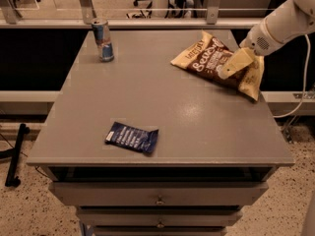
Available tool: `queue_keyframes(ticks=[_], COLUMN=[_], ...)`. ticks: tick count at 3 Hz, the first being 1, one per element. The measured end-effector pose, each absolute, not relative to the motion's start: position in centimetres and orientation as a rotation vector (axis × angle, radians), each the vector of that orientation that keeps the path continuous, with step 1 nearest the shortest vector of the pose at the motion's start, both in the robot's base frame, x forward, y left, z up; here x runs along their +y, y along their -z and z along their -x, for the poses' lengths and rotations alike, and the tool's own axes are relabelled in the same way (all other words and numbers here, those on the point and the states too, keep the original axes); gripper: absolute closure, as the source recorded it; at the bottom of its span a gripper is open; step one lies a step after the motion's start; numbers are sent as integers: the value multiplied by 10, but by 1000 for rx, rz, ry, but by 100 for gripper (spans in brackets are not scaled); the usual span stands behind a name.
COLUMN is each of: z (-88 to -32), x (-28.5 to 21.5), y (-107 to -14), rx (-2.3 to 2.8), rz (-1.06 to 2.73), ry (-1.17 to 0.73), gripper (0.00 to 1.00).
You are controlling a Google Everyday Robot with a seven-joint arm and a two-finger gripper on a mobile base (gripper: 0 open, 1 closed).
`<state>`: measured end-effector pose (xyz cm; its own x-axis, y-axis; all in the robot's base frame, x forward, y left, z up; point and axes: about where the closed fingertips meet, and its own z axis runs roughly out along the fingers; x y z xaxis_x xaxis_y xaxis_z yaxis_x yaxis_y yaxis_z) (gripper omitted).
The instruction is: Move brown chip bag near redbull can
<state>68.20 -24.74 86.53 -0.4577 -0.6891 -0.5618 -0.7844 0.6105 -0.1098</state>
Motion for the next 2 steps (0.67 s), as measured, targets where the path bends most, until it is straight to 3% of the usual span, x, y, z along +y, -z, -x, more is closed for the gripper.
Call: queue_keyframes(ticks=[2], z=[-689], x=[-237], y=[-862], rx=[2237], rz=[1124], ry=[-278], gripper=[64])
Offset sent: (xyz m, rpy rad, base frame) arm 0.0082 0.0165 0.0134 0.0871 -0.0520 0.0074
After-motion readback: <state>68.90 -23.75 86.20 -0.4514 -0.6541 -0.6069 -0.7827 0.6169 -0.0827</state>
